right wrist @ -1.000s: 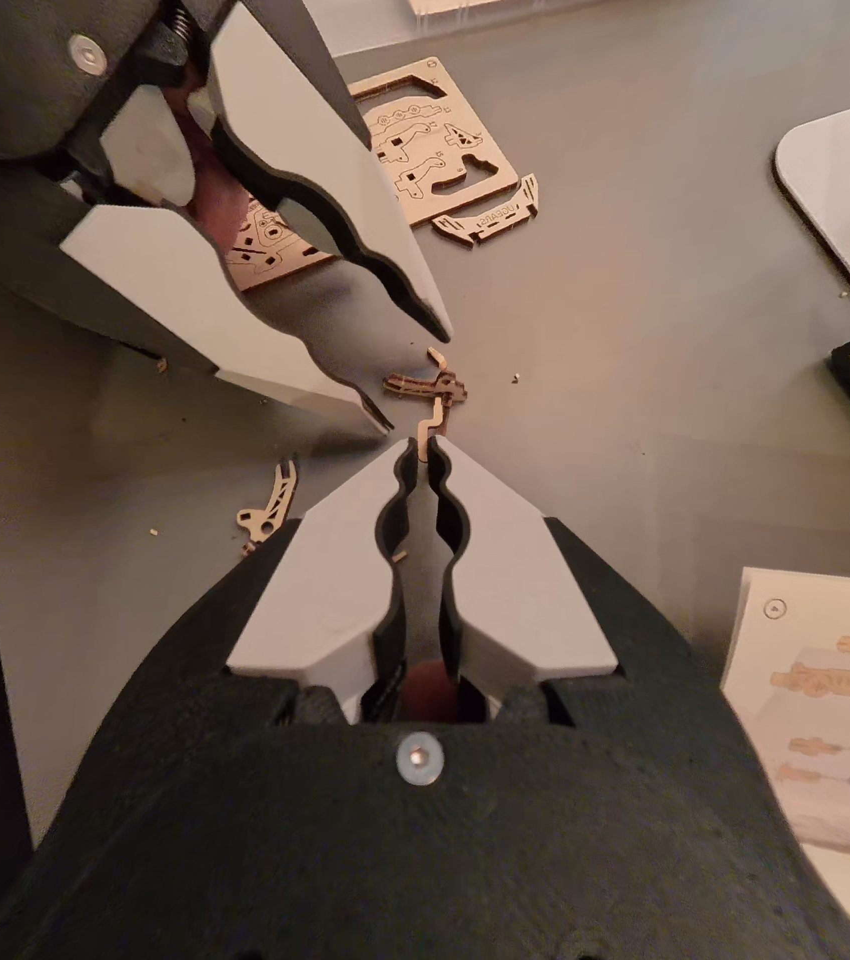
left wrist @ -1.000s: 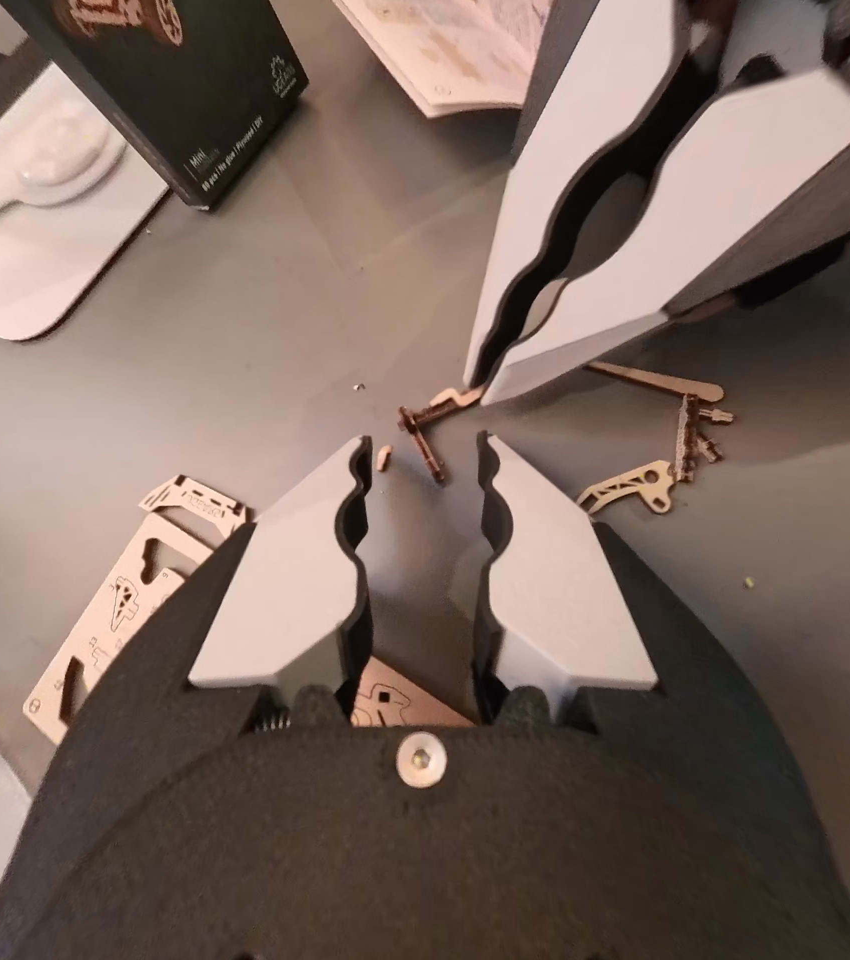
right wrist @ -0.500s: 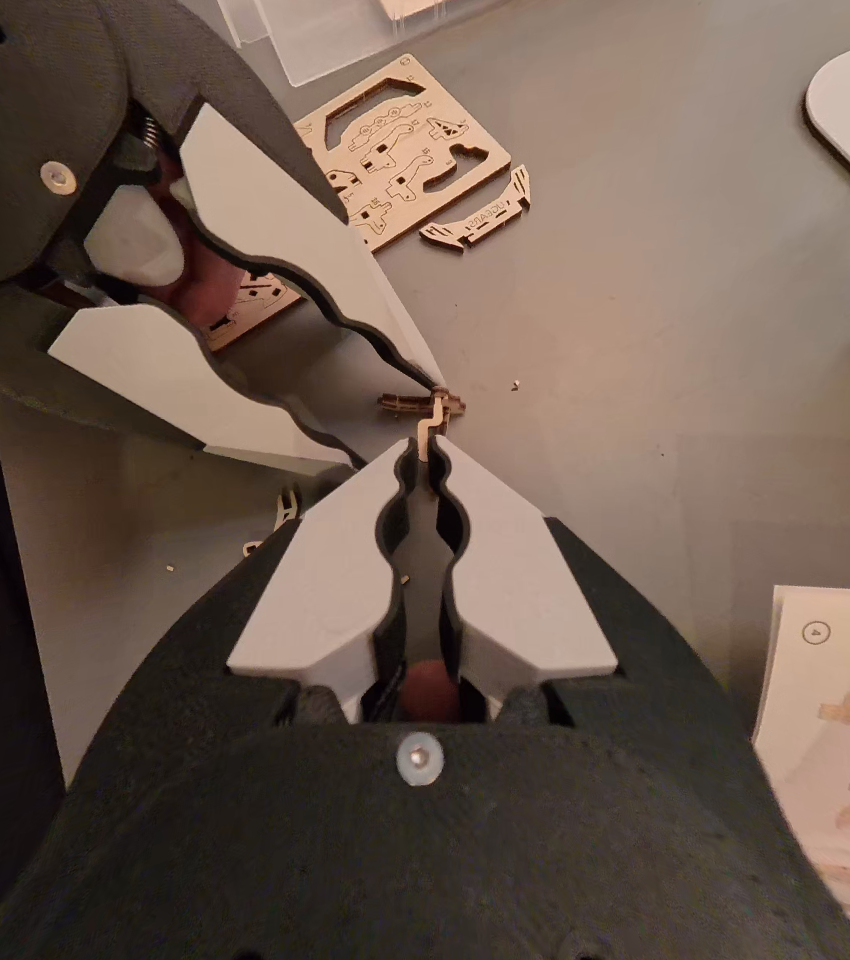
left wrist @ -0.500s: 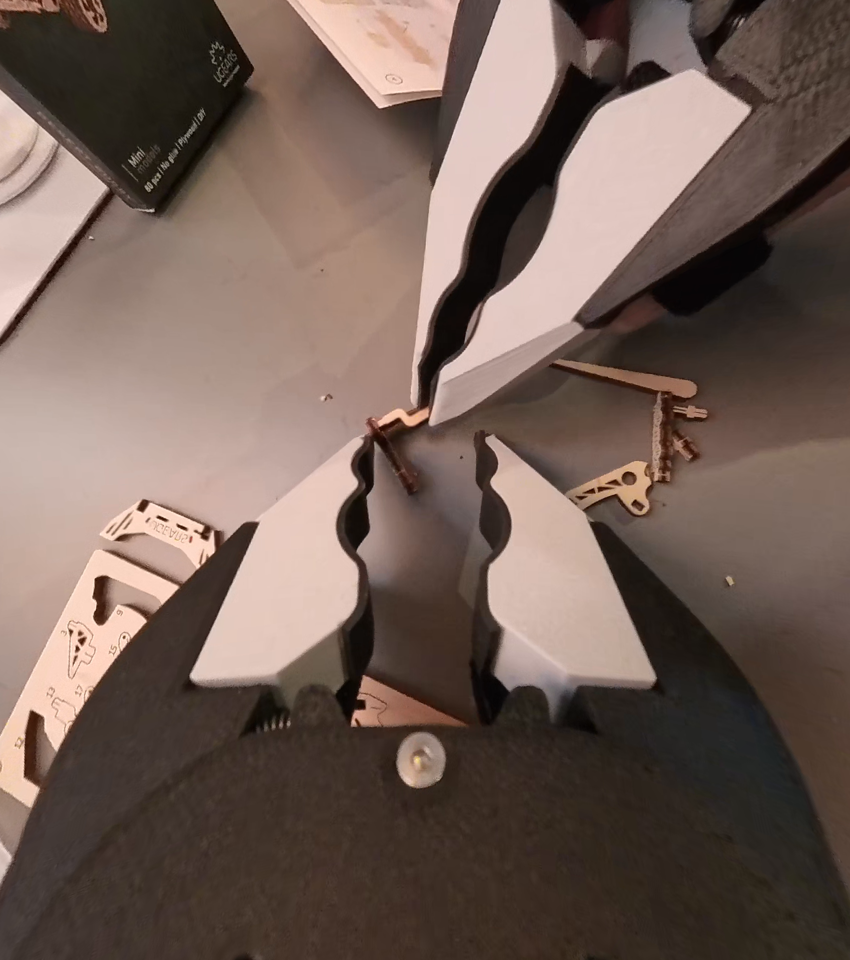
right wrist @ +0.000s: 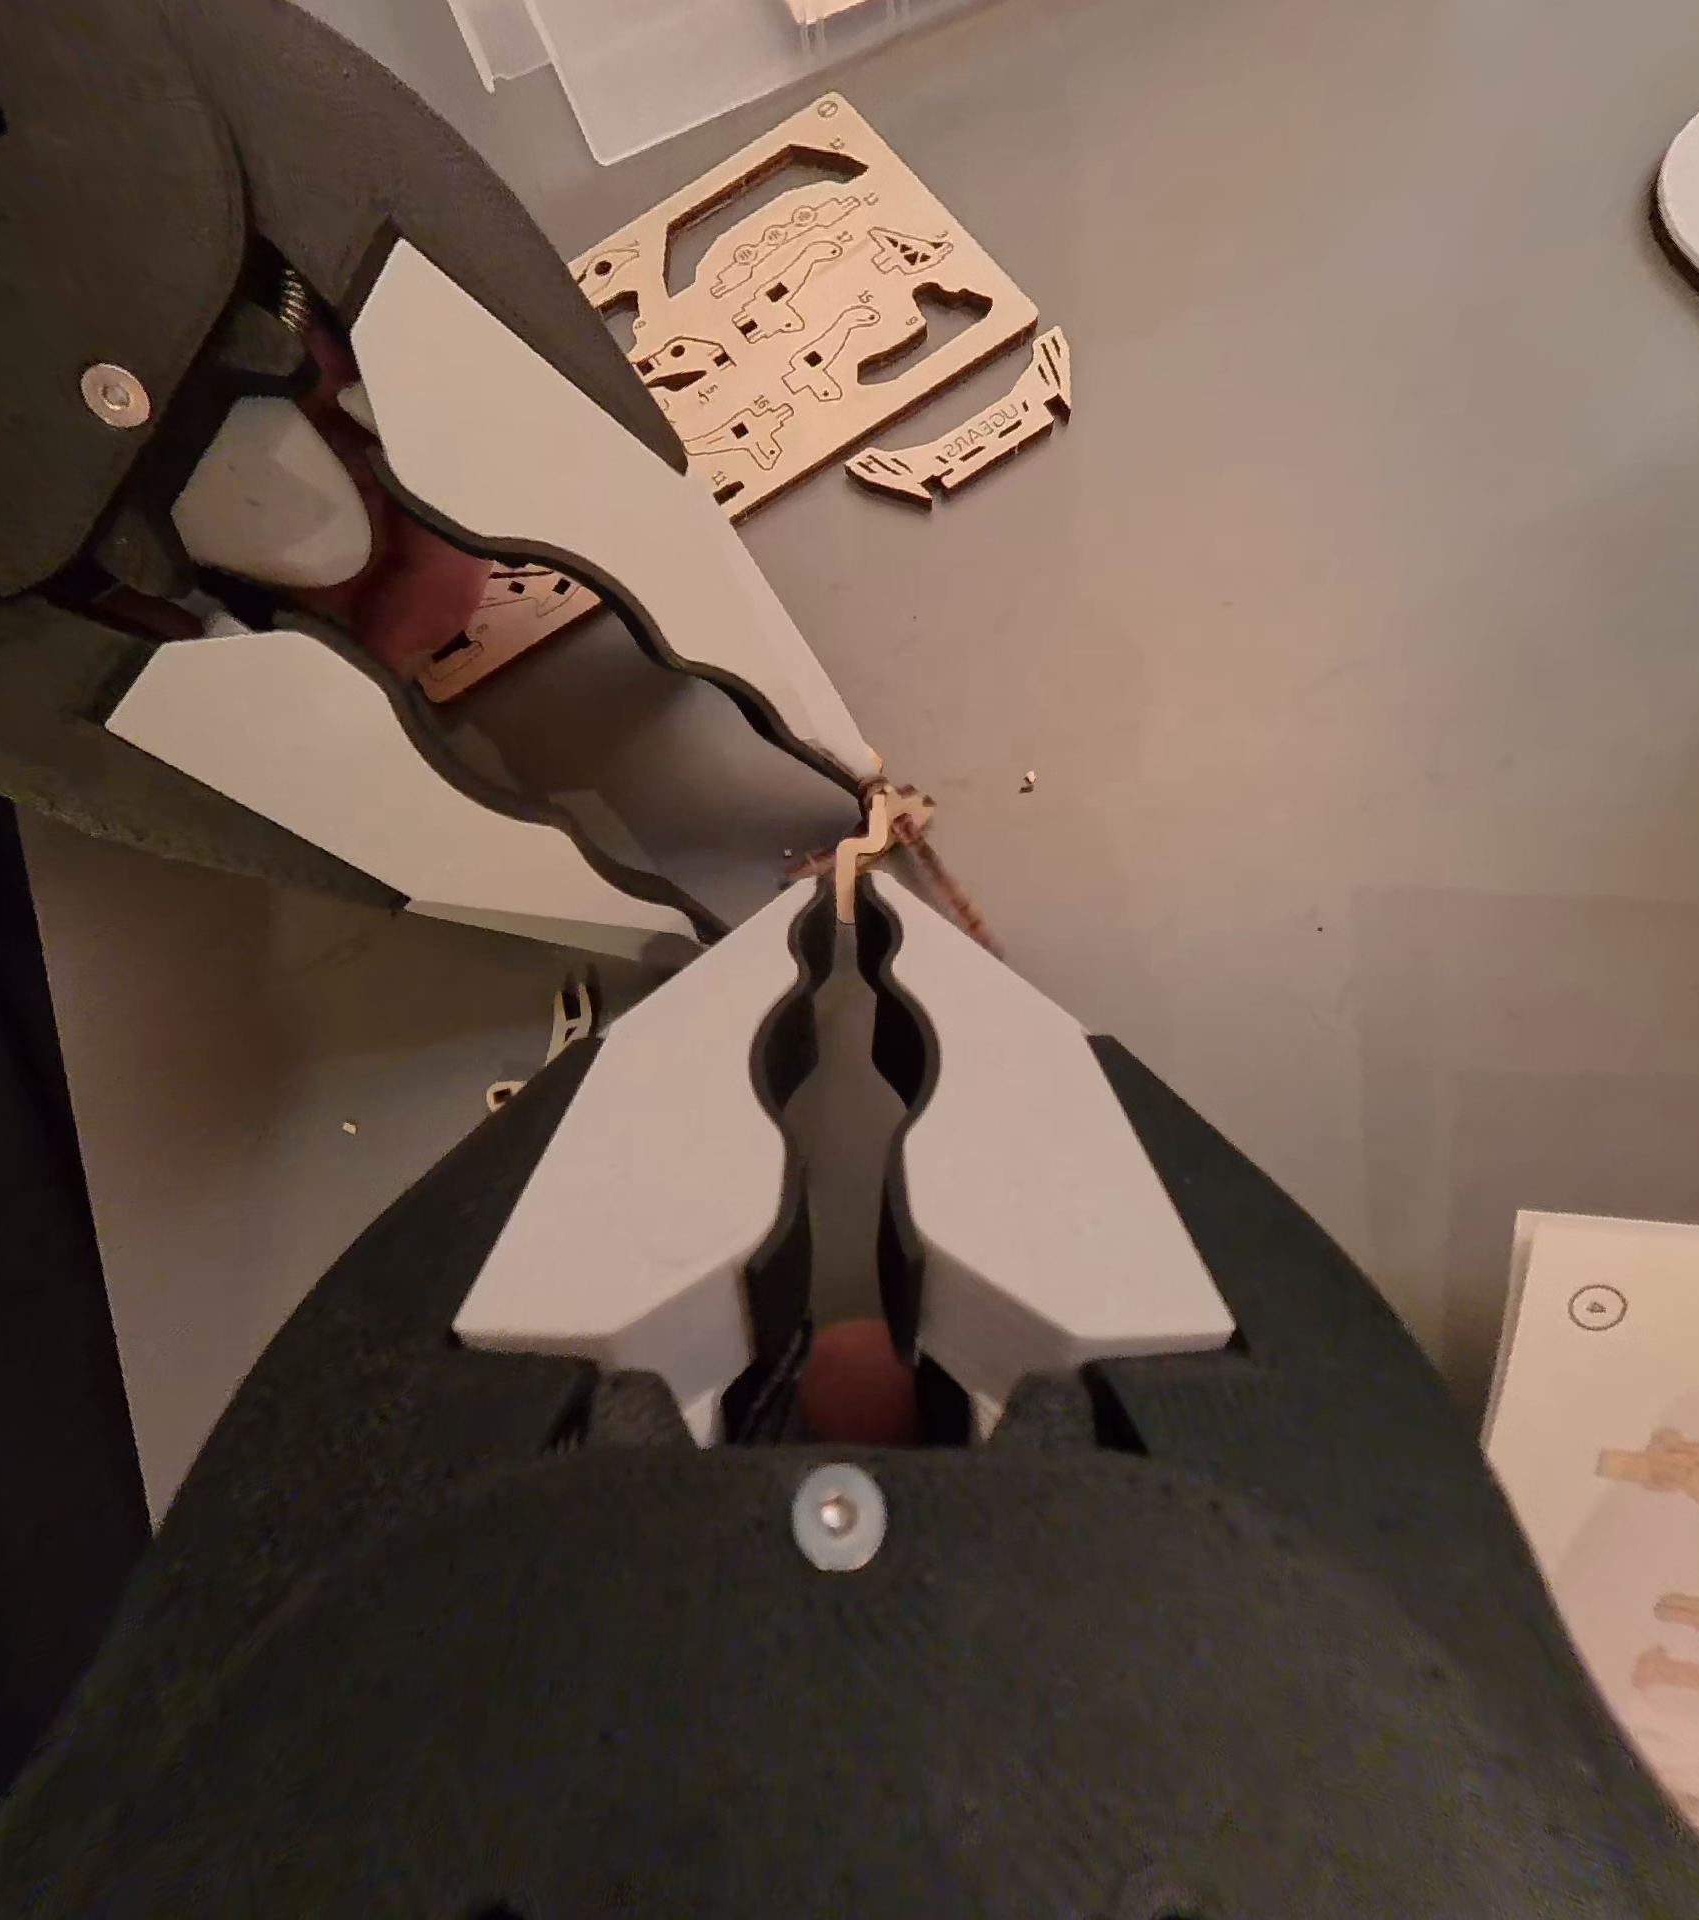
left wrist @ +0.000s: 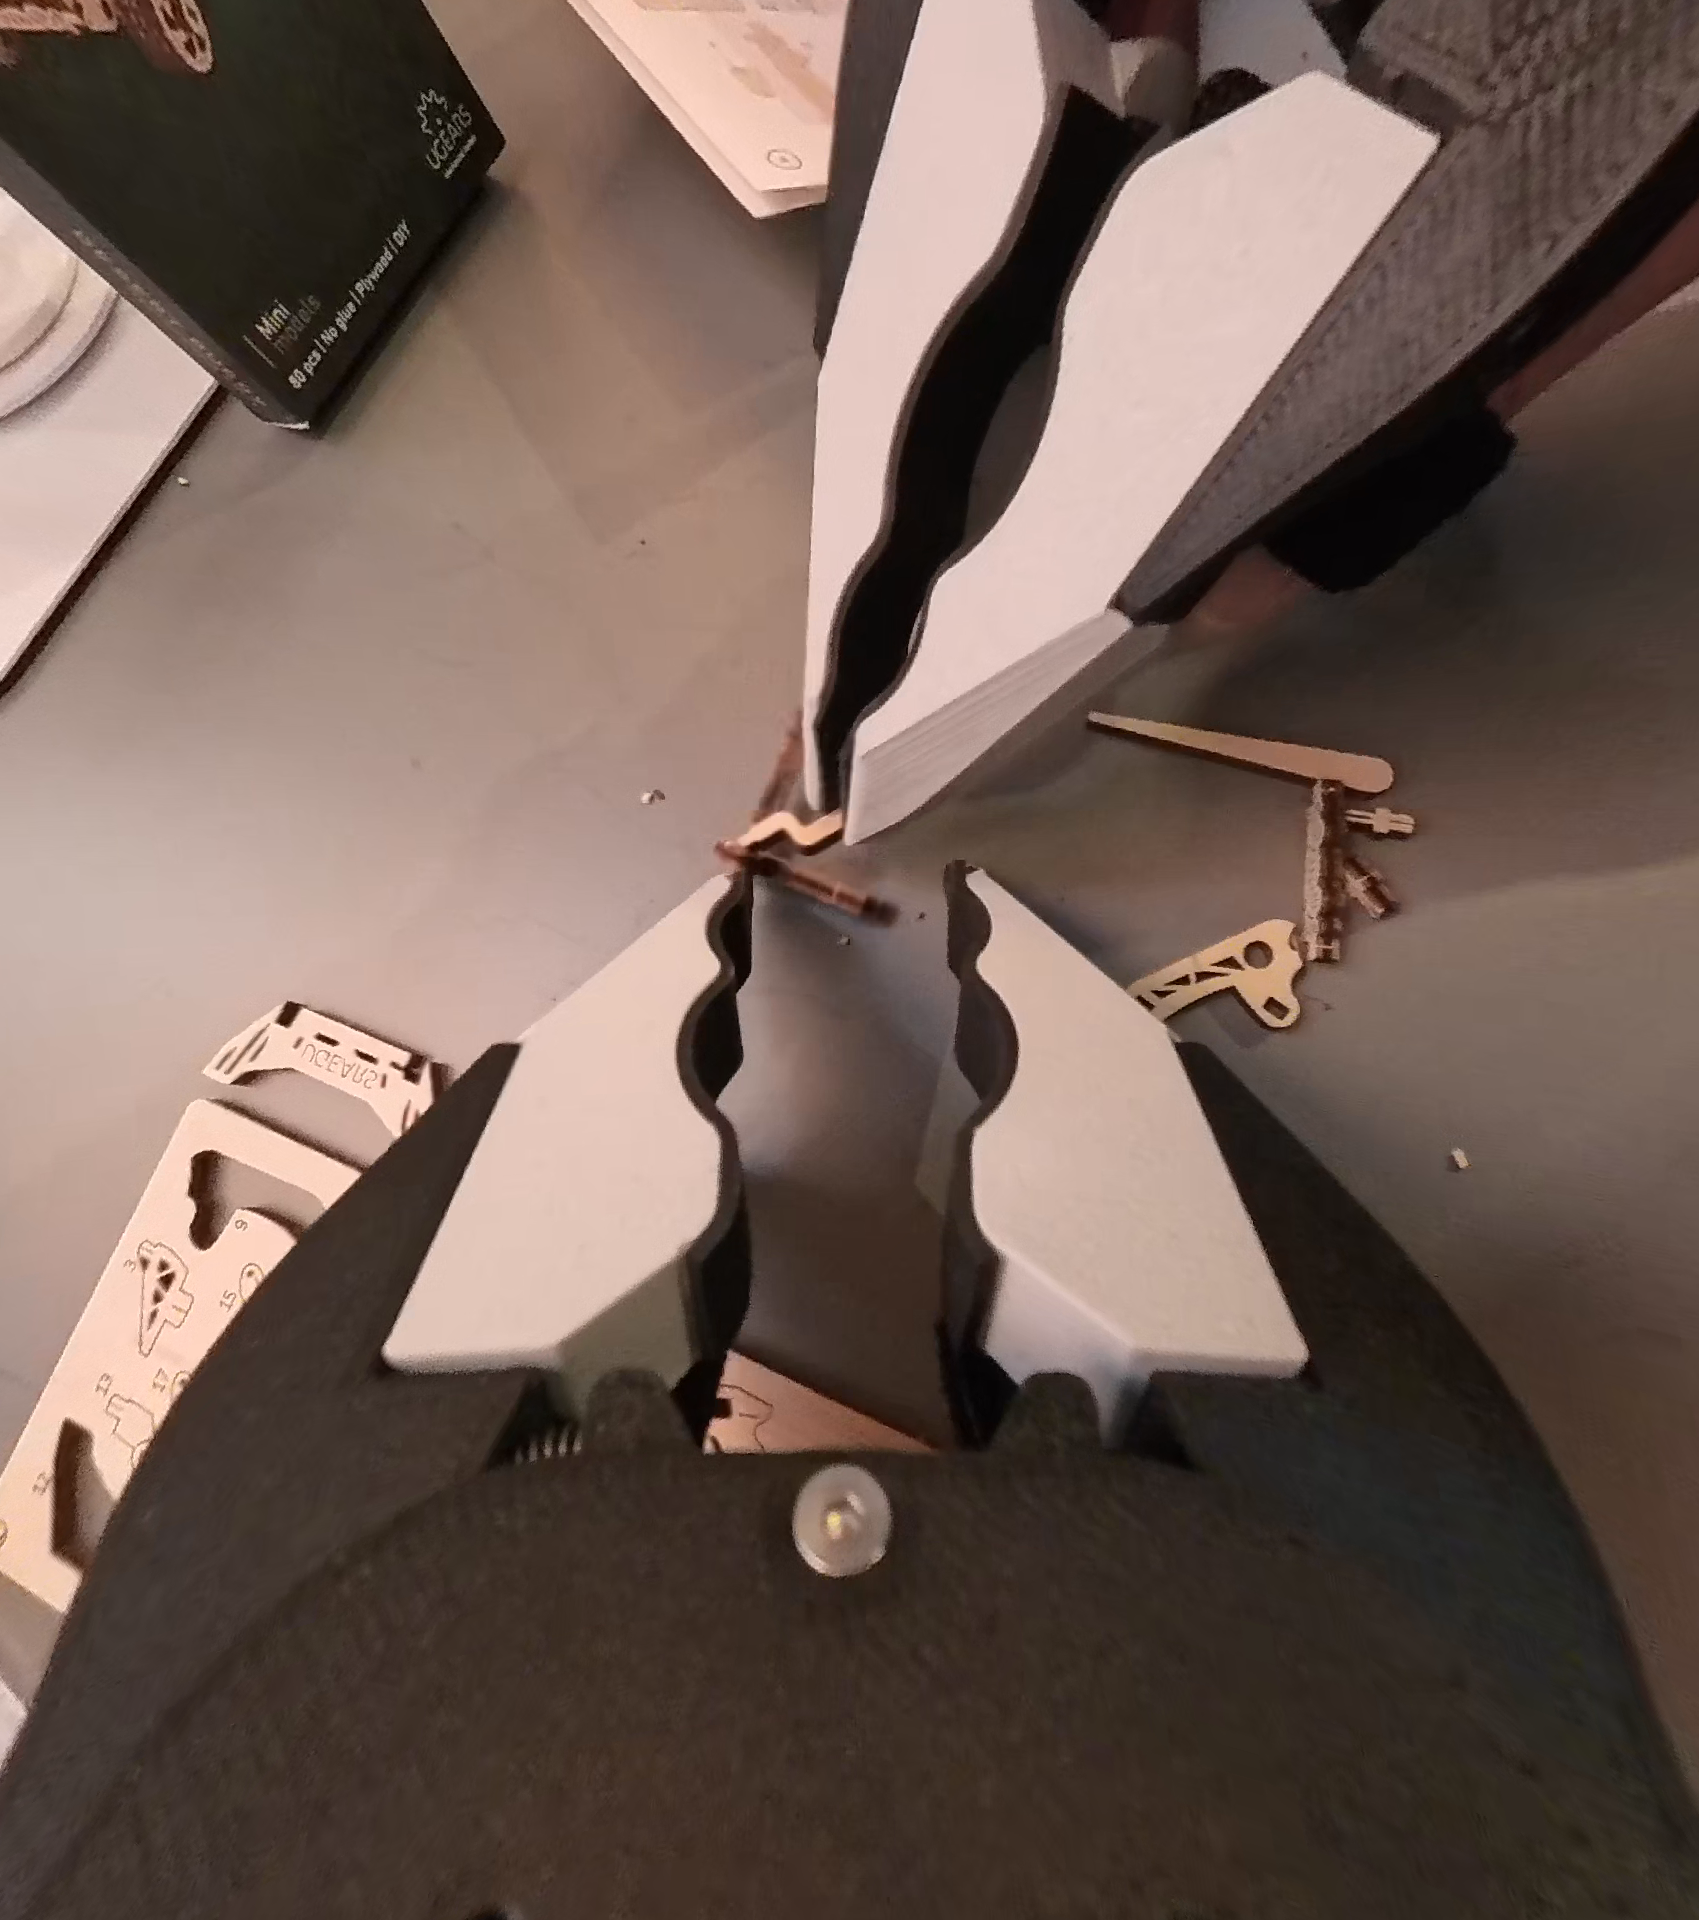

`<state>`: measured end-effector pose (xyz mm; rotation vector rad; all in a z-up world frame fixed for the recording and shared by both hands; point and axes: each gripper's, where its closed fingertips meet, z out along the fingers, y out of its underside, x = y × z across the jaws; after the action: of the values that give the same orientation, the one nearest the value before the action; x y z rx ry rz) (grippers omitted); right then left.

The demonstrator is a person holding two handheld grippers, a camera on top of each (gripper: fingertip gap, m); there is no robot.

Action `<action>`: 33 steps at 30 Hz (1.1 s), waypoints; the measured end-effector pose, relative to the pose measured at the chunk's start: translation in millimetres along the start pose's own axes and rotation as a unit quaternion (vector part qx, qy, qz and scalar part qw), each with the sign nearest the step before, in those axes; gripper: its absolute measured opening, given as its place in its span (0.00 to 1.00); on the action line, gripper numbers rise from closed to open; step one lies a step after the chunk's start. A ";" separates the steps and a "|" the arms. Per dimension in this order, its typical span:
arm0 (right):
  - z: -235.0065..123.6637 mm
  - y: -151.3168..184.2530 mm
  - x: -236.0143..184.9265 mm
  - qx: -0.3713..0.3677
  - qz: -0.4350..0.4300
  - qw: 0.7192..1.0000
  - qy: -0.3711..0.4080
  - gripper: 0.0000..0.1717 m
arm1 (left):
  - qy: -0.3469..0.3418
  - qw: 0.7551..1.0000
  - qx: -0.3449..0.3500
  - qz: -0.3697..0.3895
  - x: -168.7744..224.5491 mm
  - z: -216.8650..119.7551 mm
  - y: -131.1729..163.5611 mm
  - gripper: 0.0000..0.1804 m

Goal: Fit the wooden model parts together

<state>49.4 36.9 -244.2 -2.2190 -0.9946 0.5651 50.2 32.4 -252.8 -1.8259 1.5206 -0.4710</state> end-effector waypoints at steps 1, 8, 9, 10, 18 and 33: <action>-0.2 0.5 -0.1 -0.004 -0.004 1.000 -0.001 0.01 | 0.001 1.000 0.000 0.000 0.1 0.0 0.0 0.20; -0.3 0.7 1.3 -0.024 -0.016 1.000 -0.006 0.01 | 0.003 1.000 0.001 0.001 -0.8 0.5 -0.6 0.22; -0.3 0.4 1.5 -0.025 -0.015 1.000 -0.006 0.00 | 0.003 1.000 0.004 0.002 -1.1 0.3 -1.3 0.23; -0.2 0.4 1.6 -0.026 -0.014 1.000 -0.007 0.01 | 0.004 1.000 0.006 0.003 -1.0 0.2 -1.9 0.23; -0.4 2.6 1.6 -0.033 -0.017 0.999 -0.005 0.01 | 0.009 1.000 0.004 0.016 -0.6 1.7 -2.4 0.22; -1.8 0.6 3.9 -0.051 -0.036 0.998 0.003 0.01 | -0.003 0.999 0.001 0.037 -2.5 0.7 -2.2 0.22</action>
<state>53.2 38.9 -243.9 -2.2623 -1.1189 0.4844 51.6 35.1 -251.3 -1.7609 1.5761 -0.4313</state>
